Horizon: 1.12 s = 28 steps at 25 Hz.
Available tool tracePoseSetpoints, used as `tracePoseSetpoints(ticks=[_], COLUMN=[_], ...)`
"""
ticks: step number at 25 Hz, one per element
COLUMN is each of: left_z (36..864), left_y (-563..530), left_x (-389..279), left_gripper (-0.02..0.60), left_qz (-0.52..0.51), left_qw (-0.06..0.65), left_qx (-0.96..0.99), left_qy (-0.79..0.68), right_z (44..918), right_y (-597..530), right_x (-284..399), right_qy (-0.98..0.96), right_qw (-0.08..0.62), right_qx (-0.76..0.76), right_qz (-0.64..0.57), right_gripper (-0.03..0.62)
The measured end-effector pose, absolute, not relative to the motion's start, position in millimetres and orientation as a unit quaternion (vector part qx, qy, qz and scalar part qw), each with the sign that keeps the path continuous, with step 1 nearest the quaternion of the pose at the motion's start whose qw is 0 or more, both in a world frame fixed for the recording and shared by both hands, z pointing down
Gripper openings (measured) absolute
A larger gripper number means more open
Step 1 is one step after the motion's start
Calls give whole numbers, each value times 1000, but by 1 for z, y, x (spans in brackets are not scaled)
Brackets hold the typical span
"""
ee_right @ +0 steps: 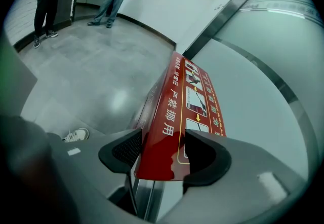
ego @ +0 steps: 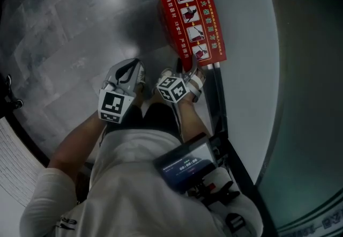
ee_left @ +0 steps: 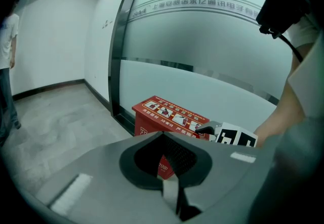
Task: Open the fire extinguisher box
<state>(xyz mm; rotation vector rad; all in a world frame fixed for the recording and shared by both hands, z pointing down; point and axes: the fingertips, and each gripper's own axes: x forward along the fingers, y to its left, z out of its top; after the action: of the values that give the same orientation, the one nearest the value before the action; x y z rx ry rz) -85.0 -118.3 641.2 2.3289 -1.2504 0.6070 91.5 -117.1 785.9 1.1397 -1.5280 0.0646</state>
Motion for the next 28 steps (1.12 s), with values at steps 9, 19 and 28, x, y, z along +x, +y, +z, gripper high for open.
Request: tracePoseSetpoints(ticks=[9, 19, 28], left_z=[630, 608, 583], left_y=[-127, -123, -137], left_x=[-77, -85, -79], left_gripper=[2, 2, 2], left_qz=[205, 186, 167], left_qw=[201, 185, 171], left_qx=[851, 864, 878], left_qy=[-440, -431, -414], right_z=[766, 715, 677], right_y=[-115, -108, -124], right_x=[88, 79, 99], right_qy=[-659, -661, -645], right_qw=[567, 550, 553], right_qx=[493, 509, 528], right_qz=[33, 10, -7], right_gripper=[239, 174, 112])
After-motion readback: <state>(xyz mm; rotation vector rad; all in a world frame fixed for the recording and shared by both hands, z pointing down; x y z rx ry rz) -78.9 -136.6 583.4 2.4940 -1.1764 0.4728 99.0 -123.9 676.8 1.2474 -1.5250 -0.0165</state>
